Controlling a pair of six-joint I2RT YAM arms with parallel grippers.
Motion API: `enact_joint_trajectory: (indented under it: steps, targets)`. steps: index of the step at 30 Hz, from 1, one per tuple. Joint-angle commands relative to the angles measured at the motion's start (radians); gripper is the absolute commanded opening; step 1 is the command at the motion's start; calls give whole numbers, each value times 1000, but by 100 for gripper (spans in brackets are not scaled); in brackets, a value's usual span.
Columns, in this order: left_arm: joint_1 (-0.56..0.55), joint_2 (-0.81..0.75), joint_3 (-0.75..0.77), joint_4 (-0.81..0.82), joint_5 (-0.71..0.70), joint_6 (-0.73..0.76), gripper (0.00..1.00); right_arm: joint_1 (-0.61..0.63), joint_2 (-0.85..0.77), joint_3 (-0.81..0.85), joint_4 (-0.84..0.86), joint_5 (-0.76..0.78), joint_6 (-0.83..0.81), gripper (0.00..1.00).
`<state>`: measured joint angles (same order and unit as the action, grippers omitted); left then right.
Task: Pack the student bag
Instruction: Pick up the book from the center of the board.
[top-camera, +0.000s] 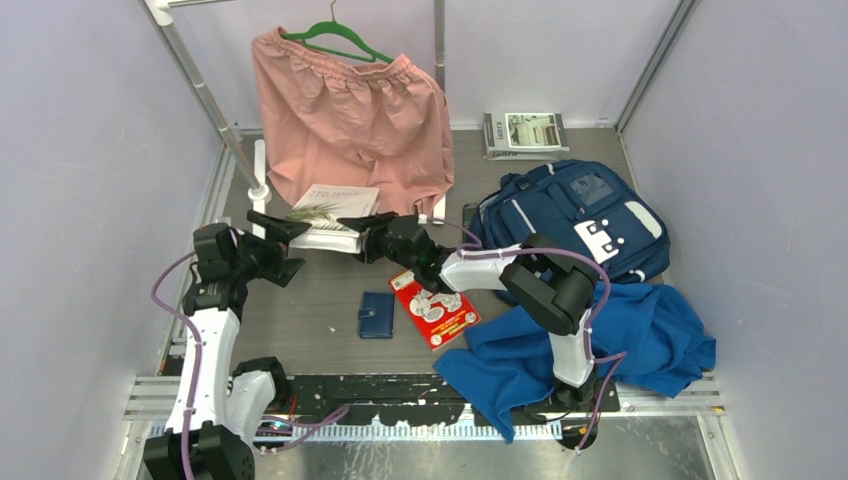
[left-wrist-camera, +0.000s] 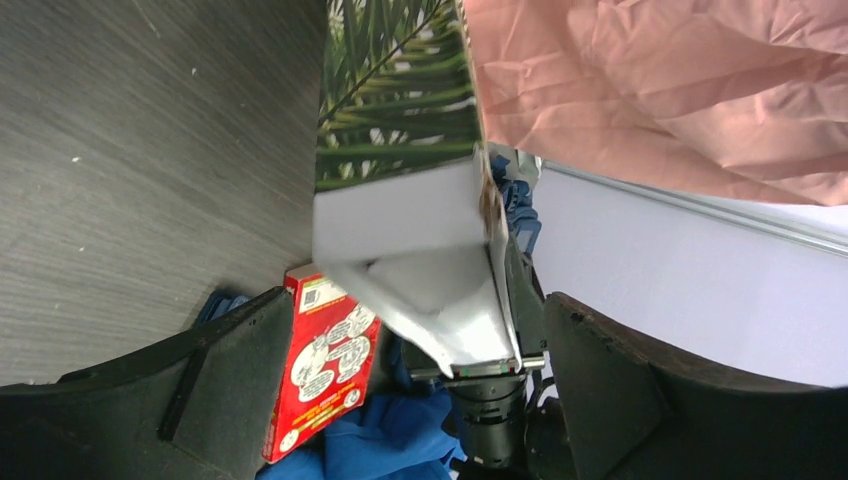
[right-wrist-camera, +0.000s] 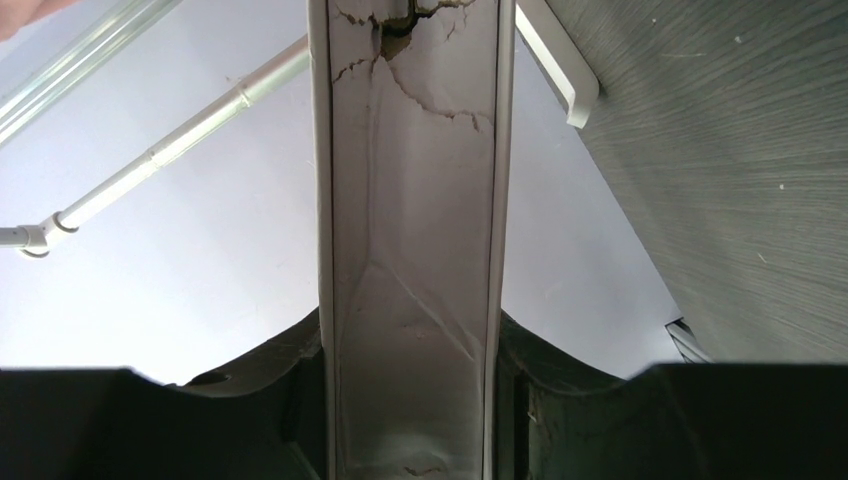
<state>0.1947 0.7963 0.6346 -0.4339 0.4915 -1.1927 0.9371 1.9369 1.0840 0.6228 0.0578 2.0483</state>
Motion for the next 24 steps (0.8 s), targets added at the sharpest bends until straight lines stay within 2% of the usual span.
enact_joint_trajectory:
  steps: [1,7,19,21,24]
  targets:
    - [-13,36,22,139,-27,-13,94,14,-11,67,85,-5,17,30]
    - [-117,41,26,150,-149,-17,85,21,-10,85,77,-8,8,30]
    - [-145,56,38,161,-212,-29,41,31,-36,11,101,-19,14,35]
    - [-145,63,44,157,-208,-22,30,28,-37,-7,131,-28,14,44]
    - [-146,62,76,115,-217,9,19,13,-34,-35,174,-95,4,65]
